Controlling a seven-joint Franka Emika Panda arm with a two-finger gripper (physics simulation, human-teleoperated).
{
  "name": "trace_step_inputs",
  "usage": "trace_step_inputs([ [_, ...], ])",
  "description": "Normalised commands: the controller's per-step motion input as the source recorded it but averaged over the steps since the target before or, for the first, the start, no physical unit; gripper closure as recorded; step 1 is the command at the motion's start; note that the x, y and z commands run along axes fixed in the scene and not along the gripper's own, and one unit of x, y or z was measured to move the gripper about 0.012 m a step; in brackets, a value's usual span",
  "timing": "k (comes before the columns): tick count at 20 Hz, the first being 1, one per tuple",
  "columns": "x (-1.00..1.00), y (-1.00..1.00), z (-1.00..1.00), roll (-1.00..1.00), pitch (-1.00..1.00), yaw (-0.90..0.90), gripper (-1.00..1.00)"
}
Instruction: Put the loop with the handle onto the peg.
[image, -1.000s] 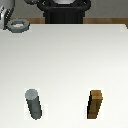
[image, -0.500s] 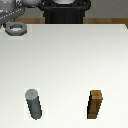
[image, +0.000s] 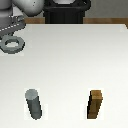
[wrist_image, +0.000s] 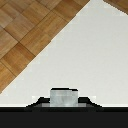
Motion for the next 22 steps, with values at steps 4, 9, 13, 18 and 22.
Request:
trace_step_inputs([
  [4,0.75,0.00,0.33,0.00,0.00,0.00,1.00],
  [9,0.00,0.00,0.20,0.00,0.00,0.00,1.00],
  [13,0.25,0.25,0.00,0.00,0.00,0.00,1.00],
  [18,0.04,1.00,0.00,0.00,0.00,0.00,1.00],
  [22,0.50,0.00,0.00,0.00,0.00,0.00,1.00],
])
